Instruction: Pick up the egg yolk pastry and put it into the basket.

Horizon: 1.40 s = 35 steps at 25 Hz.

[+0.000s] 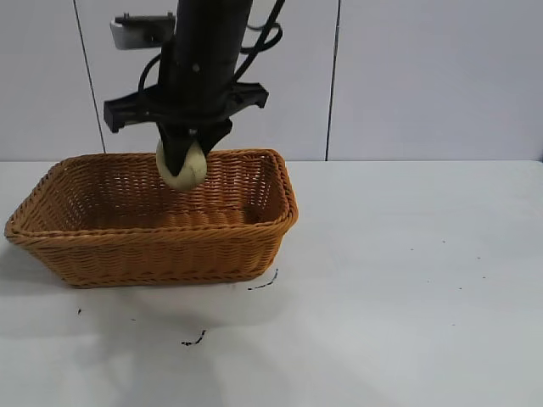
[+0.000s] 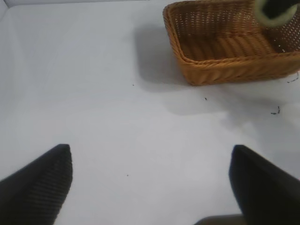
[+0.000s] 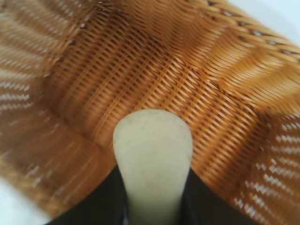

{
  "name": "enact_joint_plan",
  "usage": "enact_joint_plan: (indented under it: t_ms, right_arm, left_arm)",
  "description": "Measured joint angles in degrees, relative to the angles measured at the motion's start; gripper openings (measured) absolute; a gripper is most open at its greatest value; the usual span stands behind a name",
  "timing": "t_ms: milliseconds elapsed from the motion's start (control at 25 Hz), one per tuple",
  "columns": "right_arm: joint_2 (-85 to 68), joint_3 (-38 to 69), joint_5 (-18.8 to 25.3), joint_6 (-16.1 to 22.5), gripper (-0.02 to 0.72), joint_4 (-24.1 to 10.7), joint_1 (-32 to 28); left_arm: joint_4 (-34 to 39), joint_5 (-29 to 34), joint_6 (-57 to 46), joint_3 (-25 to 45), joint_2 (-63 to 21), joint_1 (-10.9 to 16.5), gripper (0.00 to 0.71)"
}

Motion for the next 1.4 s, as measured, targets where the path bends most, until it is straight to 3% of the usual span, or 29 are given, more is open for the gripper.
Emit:
enact_joint_plan:
  t_ms: [120,240,360,520,880,1160,1400]
  right_arm:
    - [0.3,0.0,0.0,0.0,0.284,0.1,0.0]
    - [0.3,0.0,0.5,0.0,0.535,0.0,0.0]
    - [-0.7,0.0,1.3,0.5,0.658,-1.1,0.0]
    - [-5.1,0.0,2.4,2.3,0.688,-3.0,0.0]
    - [-13.6,-0.3,9.0,2.5,0.694,-3.8,-2.8]
    - [-14.1,-0.3,13.7,2.5,0.695,-5.7,-15.1]
    - [-14.1,-0.3,17.1,1.5,0.695,-5.2,-28.1]
  left_arm:
    - [0.0,0.0,0.0,0.0,0.0,0.0,0.693]
    - [0.0,0.0,0.0,0.0,0.0,0.0,0.693]
    - [0.0,0.0,0.0,0.0,0.0,0.0,0.693]
    - [0.0,0.0,0.0,0.0,0.0,0.0,0.693]
    - [0.0,0.0,0.0,0.0,0.0,0.0,0.693]
    - [0.0,0.0,0.0,0.0,0.0,0.0,0.693]
    - [0.0,0.0,0.0,0.0,0.0,0.0,0.693]
